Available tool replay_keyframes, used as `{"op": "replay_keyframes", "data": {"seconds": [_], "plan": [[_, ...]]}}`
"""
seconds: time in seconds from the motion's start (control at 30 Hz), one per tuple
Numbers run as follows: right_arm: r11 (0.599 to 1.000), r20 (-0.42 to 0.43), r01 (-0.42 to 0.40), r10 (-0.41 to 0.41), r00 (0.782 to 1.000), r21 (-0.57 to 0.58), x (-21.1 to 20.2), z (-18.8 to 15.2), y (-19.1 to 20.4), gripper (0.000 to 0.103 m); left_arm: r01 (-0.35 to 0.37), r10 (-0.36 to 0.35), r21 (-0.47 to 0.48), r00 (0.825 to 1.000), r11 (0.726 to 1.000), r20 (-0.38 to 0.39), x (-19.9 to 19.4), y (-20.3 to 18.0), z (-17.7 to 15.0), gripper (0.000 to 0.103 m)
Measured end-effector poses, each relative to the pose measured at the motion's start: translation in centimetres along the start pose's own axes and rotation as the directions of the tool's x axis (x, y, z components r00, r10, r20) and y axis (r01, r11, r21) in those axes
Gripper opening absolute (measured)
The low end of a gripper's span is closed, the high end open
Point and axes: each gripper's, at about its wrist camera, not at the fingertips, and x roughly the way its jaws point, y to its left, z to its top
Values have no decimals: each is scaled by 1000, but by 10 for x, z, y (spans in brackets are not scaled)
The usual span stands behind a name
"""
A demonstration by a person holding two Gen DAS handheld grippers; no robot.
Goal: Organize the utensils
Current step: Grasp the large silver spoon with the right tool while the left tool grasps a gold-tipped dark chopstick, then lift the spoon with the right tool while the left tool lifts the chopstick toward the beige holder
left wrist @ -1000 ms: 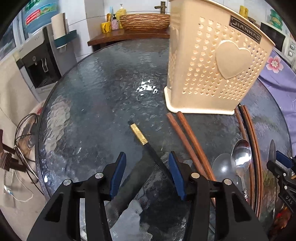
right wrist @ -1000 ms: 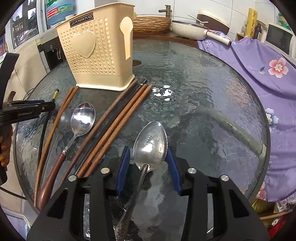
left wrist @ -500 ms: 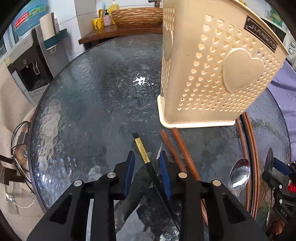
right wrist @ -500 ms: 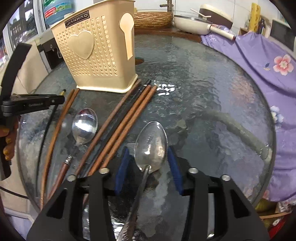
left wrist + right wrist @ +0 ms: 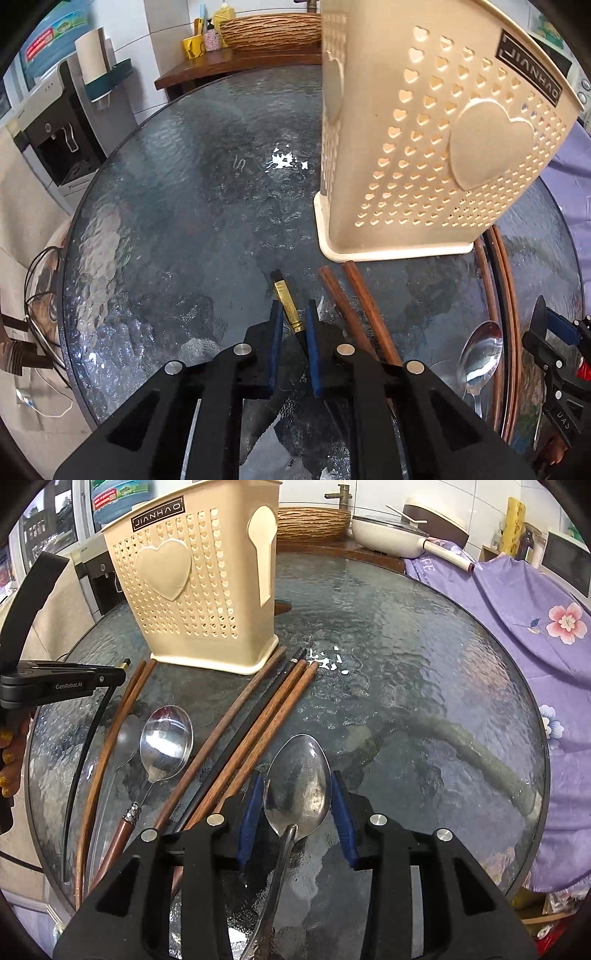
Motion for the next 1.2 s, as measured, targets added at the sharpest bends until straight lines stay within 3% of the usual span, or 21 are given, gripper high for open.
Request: {"op": "replay_keyframes", "data": {"seconds": [0.27, 0.5, 0.73, 0.87, 1.2], "plan": [[998, 82, -52, 50, 995, 19, -14, 2, -11, 37, 69, -68, -71, 997, 995, 28, -6, 17, -5, 7], [994, 173, -110, 105, 979, 22, -40, 12, -16, 37, 107, -97, -62, 985, 992, 146, -51, 18, -7, 7], [985, 240, -175, 168, 956, 10, -70, 18, -17, 37, 145, -131, -29, 947, 989, 292, -113, 14, -10, 7], [975, 271, -221, 216, 938, -14, -91, 22, -17, 37, 117, -110, 4, 921, 993, 374, -144, 10, -16, 7], [947, 293, -319, 316, 903, -36, -121, 33, -21, 37, 127, -130, 40, 871, 991, 474, -193, 8, -29, 7]]}}
